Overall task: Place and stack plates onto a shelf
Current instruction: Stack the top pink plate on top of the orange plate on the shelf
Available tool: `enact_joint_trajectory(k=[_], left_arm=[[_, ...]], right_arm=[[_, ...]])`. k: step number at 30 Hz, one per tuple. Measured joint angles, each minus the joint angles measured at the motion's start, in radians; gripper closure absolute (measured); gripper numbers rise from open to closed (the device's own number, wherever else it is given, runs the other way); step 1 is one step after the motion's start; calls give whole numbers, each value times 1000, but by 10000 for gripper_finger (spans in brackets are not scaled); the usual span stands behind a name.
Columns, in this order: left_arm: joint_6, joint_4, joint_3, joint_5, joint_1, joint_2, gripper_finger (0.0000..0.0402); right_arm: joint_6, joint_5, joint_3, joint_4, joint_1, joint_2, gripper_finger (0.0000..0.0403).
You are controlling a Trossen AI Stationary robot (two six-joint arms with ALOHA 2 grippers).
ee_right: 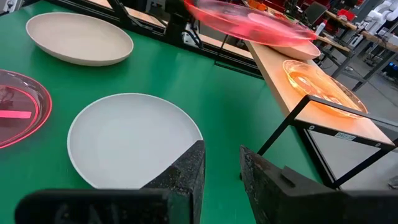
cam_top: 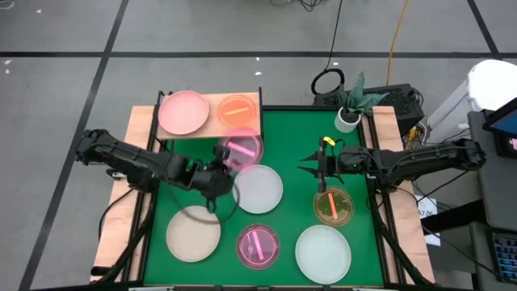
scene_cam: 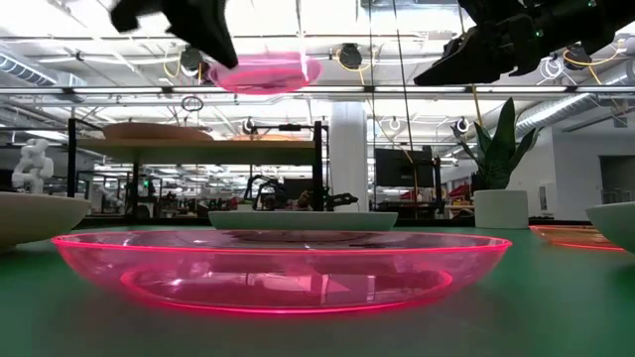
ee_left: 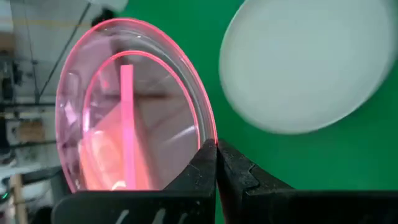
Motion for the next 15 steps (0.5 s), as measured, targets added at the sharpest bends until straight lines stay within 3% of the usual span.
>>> enact_joint_trajectory(k=[9, 15], left_arm=[[189, 37, 8, 54, 269, -3, 401], [264, 146, 8, 185, 441, -3, 401]], right_arm=[[-3, 0, 0, -2, 0, 0, 321], [-15, 0, 0, -2, 0, 0, 321]])
